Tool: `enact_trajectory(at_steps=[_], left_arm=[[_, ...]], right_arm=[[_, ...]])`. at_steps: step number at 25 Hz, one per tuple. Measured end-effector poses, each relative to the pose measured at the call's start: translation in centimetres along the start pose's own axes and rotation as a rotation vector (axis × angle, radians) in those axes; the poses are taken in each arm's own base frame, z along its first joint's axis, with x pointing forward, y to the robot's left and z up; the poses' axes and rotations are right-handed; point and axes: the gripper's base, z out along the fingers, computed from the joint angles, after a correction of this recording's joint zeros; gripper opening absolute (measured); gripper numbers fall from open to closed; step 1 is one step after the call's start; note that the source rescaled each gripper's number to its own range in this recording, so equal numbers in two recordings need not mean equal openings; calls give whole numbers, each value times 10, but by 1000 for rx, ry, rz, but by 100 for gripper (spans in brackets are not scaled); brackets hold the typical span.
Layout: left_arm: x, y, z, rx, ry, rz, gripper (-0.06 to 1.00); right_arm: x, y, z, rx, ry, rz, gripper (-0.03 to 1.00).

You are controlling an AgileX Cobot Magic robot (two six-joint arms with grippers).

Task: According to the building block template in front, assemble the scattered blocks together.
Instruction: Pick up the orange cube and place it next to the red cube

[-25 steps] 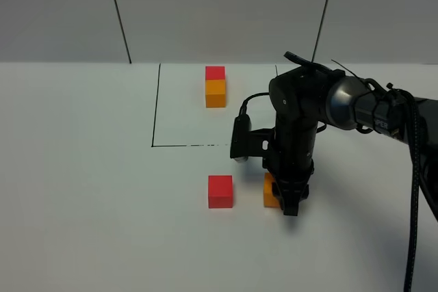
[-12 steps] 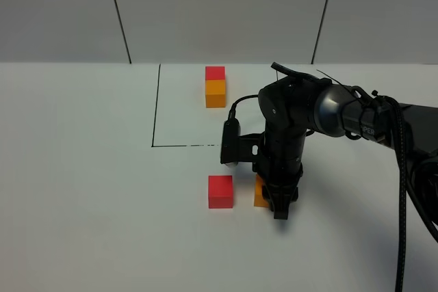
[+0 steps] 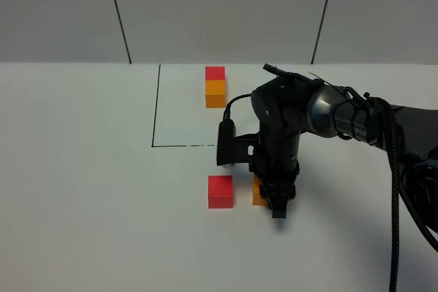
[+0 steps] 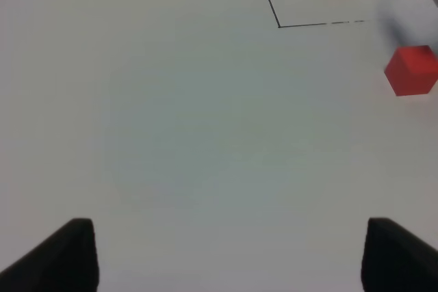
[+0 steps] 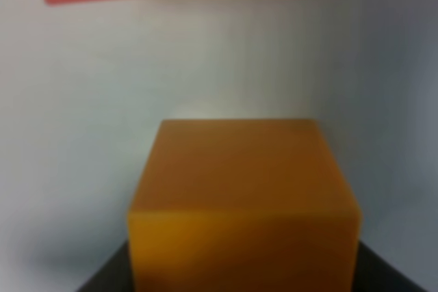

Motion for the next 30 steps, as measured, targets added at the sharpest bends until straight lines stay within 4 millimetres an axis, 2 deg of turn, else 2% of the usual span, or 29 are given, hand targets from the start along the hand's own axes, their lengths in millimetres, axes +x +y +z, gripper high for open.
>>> enact_trajectory(at_steps=[13,30], left_arm=[[0,0,0,-1,0,0,71],[0,0,0,-1,0,-1,71]], right_arm=[[-14,8,0,18,9,-52,0],[-16,7,0,27,-11,-42,0]])
